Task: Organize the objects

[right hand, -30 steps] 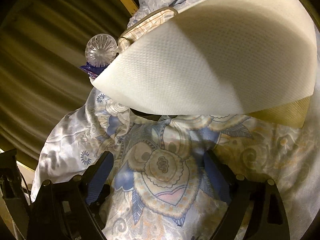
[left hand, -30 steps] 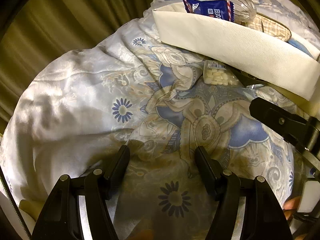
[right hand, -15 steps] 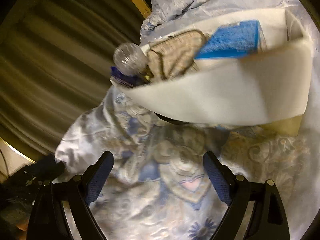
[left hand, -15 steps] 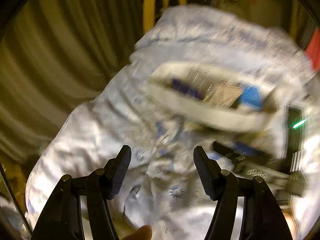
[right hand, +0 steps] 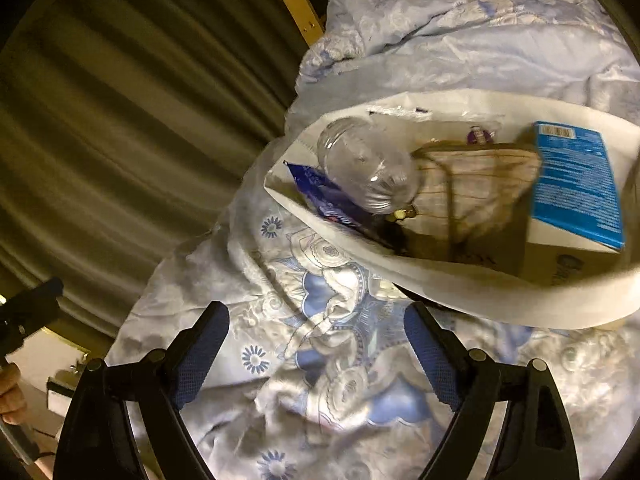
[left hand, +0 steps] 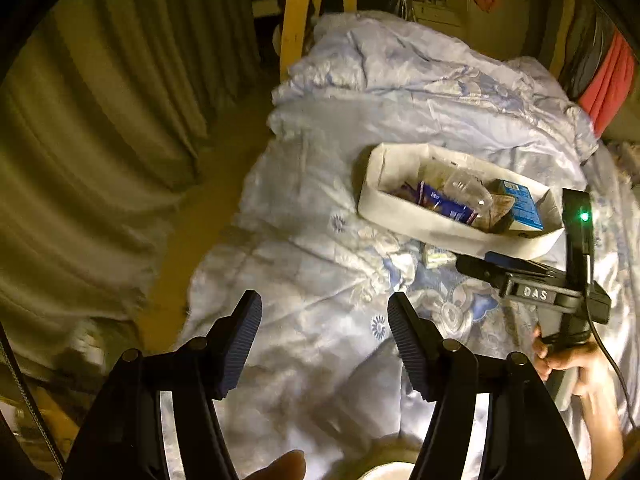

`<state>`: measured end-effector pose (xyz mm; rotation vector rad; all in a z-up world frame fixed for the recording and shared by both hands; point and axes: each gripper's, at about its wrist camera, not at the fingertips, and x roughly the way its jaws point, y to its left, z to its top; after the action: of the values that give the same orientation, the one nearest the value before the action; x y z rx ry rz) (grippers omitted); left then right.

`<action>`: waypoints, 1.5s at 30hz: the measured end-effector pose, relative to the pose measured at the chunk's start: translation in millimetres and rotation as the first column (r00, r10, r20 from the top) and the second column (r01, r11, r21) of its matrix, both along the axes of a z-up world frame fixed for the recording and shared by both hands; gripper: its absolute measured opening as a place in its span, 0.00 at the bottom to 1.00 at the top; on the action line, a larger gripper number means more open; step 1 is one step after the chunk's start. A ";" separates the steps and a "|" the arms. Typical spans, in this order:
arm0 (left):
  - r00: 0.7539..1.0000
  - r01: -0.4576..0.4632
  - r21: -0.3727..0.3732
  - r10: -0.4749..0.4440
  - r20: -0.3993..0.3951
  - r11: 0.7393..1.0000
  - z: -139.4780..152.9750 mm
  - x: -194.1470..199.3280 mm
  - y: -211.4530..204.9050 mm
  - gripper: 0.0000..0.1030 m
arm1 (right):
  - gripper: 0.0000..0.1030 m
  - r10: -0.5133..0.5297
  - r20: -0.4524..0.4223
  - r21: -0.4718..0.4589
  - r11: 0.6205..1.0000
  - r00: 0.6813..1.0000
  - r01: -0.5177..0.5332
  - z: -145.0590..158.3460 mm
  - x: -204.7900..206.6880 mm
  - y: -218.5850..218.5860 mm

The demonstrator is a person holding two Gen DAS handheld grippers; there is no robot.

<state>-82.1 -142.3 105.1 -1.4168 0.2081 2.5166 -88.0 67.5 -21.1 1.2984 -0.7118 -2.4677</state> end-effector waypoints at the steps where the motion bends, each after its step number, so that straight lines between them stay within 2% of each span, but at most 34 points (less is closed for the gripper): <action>1: 1.000 0.008 0.048 -0.009 0.023 0.999 -6.6 -2.2 -7.0 0.63 | 0.87 -0.009 0.019 0.004 1.000 1.000 0.009 -3.0 -4.5 -4.1; 3: 0.998 0.029 0.146 -0.038 0.058 0.989 -19.2 -5.5 -16.5 0.63 | 0.87 -0.018 0.061 -0.044 0.999 0.998 0.020 -13.5 -11.4 -6.9; 6: 0.994 0.065 0.217 -0.082 0.070 0.974 -30.6 -2.7 -17.5 0.63 | 0.87 -0.076 0.106 -0.090 0.992 0.992 0.086 -29.7 -18.2 0.0; 9: 0.990 0.094 0.270 -0.119 0.075 0.958 -42.4 -9.3 -19.0 0.63 | 0.87 -0.156 0.112 0.015 0.988 0.981 0.156 -38.5 -28.0 9.1; 12: 0.986 0.089 0.370 -0.133 0.096 0.925 -49.6 -15.2 -30.2 0.63 | 0.87 -0.151 0.142 0.066 0.988 0.978 0.143 -49.3 -38.7 4.8; 14: 0.985 0.074 0.419 -0.132 0.112 0.905 -54.0 -18.9 -40.6 0.63 | 0.89 -0.135 0.138 0.184 0.977 0.981 0.109 -53.9 -45.7 -7.5; 17: 0.985 0.036 0.445 -0.107 0.137 0.895 -60.2 -22.1 -52.8 0.63 | 0.89 -0.115 0.124 0.356 0.932 0.986 0.064 -58.2 -55.6 -28.0; 19: 0.984 0.018 0.460 -0.098 0.149 0.888 -63.2 -23.2 -58.9 0.63 | 0.86 -0.137 0.118 0.390 0.917 0.984 0.081 -57.4 -57.2 -28.8; 21: 0.983 0.000 0.480 -0.089 0.162 0.877 -66.3 -24.3 -64.2 0.63 | 0.86 -0.192 0.117 0.340 0.930 0.975 0.142 -56.0 -54.7 -16.6; 24: 0.981 -0.021 0.498 -0.078 0.177 0.867 -69.1 -25.6 -68.5 0.63 | 0.85 -0.308 0.121 0.193 0.940 0.944 0.282 -54.5 -53.2 16.6; 26: 0.980 -0.020 0.499 -0.081 0.181 0.867 -69.5 -24.7 -67.5 0.63 | 0.87 -0.339 0.116 0.171 0.933 0.934 0.317 -54.4 -56.9 23.1; 27: 0.980 -0.014 0.496 -0.087 0.180 0.868 -69.3 -23.7 -65.7 0.63 | 0.89 -0.327 0.106 0.204 0.931 0.939 0.302 -55.0 -61.1 19.2; 28: 0.980 -0.010 0.494 -0.090 0.179 0.870 -69.0 -23.2 -65.1 0.63 | 0.97 -0.303 0.101 0.251 0.929 0.947 0.271 -56.0 -65.8 12.5; 29: 0.980 -0.006 0.490 -0.093 0.177 0.872 -68.7 -22.7 -64.2 0.63 | 1.00 -0.258 0.102 0.315 0.924 0.961 0.215 -58.7 -71.7 0.5; 30: 0.980 0.000 0.486 -0.096 0.174 0.874 -68.2 -21.5 -63.1 0.63 | 1.00 -0.226 0.100 0.380 0.909 0.969 0.173 -61.4 -74.8 -10.6; 32: 0.980 0.011 0.483 -0.105 0.168 0.875 -67.5 -19.4 -61.0 0.63 | 1.00 -0.204 0.091 0.435 0.889 0.975 0.146 -67.7 -76.4 -16.8; 33: 0.980 0.016 0.484 -0.110 0.167 0.875 -67.4 -18.8 -60.3 0.63 | 0.98 -0.203 0.092 0.428 0.892 0.975 0.145 -68.2 -75.0 -15.8; 35: 0.979 0.023 0.482 -0.117 0.166 0.876 -67.8 -18.0 -57.8 0.63 | 0.75 -0.226 0.133 0.394 0.906 0.965 0.158 -66.3 -69.5 -4.9; 36: 0.978 0.030 0.476 -0.124 0.167 0.879 -68.4 -17.3 -55.1 0.63 | 0.73 -0.221 0.170 0.333 0.930 0.960 0.155 -65.4 -64.9 2.5; 38: 0.976 0.047 0.461 -0.139 0.168 0.886 -69.7 -15.7 -48.4 0.63 | 0.51 -0.188 0.229 0.171 0.974 0.955 0.151 -65.8 -53.6 15.9; 40: 0.973 0.078 0.436 -0.164 0.163 0.897 -71.7 -12.9 -40.2 0.63 | 0.38 -0.167 0.241 0.051 0.986 0.956 0.159 -65.0 -39.1 28.7; 43: 0.965 0.136 0.402 -0.213 0.154 0.905 -75.0 -8.5 -28.6 0.63 | 0.08 -0.099 0.274 -0.123 0.983 0.957 0.137 -67.6 -20.1 41.2; 44: 0.962 0.148 0.394 -0.225 0.156 0.907 -76.5 -7.4 -25.3 0.63 | 0.08 -0.065 0.288 -0.200 0.972 0.955 0.126 -70.4 -14.4 42.7; 45: 0.960 0.154 0.388 -0.230 0.158 0.909 -77.5 -6.8 -23.0 0.63 | 0.08 -0.050 0.291 -0.223 0.968 0.956 0.118 -70.2 -11.5 42.5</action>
<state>-88.8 -165.3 27.6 -1.3996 -0.1547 2.0961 -99.6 110.1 -91.3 1.5687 -1.1173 -2.1935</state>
